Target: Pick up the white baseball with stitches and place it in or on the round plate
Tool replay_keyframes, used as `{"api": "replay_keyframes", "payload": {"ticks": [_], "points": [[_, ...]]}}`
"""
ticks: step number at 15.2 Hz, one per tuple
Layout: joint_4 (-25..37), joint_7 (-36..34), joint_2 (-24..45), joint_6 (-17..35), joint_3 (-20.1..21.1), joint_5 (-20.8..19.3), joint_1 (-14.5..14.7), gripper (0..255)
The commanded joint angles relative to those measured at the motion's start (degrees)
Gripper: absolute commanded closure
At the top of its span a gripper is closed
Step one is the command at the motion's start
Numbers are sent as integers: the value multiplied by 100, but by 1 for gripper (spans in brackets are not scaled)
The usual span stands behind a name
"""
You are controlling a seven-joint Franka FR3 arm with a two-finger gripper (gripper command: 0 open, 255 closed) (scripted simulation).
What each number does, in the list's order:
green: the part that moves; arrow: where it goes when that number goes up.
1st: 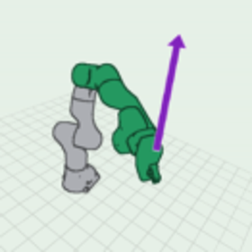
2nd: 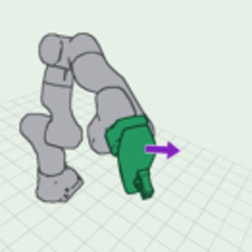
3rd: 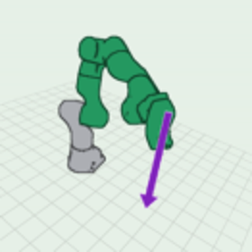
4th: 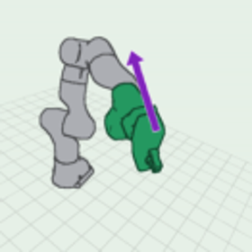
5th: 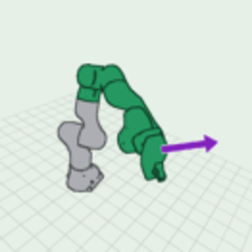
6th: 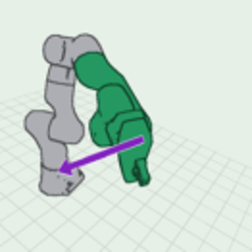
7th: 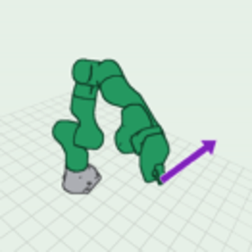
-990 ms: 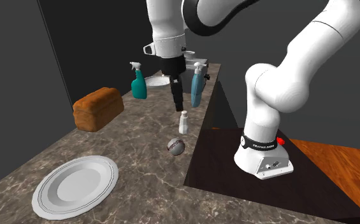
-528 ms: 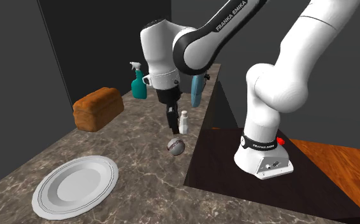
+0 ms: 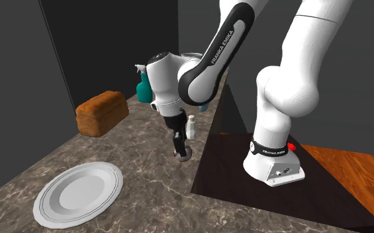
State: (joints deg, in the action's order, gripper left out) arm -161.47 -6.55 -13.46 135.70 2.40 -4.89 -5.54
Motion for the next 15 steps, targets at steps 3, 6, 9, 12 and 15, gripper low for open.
{"api": "replay_keyframes", "payload": {"ticks": [3,6,9,12,15], "points": [[-124,-56,311,436,0,-72,-33,0],[-139,-64,359,499,-1,-85,-39,0],[-139,-64,359,499,-1,-85,-39,0],[-139,-64,358,497,-1,-85,-39,0],[-139,-64,358,497,-1,-85,-39,255]]}}
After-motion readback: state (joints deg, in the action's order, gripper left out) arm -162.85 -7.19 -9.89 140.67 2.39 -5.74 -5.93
